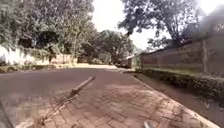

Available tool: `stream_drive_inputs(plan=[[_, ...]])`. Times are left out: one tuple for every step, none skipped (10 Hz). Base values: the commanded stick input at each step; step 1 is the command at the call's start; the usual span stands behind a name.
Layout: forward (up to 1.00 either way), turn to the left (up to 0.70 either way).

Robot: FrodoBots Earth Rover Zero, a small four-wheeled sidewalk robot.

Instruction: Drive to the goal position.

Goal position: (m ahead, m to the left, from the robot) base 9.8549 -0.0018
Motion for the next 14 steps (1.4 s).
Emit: stream_drive_inputs(plan=[[0.7, 0.0], [0.7, 0.0], [0.7, 0.0], [0.7, 0.0], [0.7, 0.0], [0.7, 0.0], [0.7, 0.0], [0.7, 0.0], [0.7, 0.0], [0.7, 0.0], [0.7, 0.0], [0.7, 0.0], [0.7, 0.0], [0.7, 0.0]])
